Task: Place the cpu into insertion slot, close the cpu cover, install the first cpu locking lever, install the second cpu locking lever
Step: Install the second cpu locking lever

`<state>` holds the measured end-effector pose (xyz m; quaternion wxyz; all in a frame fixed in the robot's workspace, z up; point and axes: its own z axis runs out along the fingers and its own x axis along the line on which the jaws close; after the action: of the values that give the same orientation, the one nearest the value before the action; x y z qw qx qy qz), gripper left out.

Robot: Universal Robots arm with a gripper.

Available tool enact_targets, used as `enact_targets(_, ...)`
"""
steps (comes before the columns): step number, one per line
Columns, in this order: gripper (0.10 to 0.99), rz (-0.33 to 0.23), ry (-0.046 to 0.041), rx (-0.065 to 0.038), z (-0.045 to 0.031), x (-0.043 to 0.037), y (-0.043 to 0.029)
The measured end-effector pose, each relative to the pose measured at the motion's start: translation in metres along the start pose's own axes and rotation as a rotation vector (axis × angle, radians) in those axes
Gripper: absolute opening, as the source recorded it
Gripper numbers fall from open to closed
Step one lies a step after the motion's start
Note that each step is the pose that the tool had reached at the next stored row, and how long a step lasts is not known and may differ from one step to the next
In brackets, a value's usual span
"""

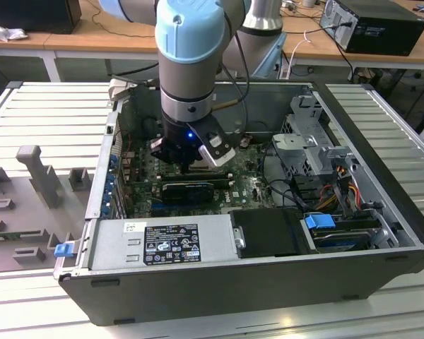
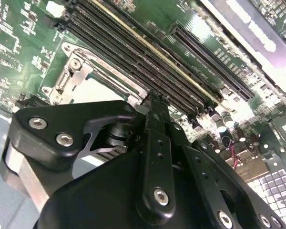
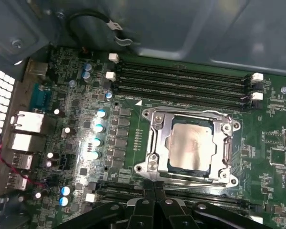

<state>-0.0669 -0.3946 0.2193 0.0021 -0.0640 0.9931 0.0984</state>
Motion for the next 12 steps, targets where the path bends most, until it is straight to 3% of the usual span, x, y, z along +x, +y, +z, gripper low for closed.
enact_targets(12, 0.106, 0.0, -0.0026, -0.019, 0.0116, 0.0093, -0.0014)
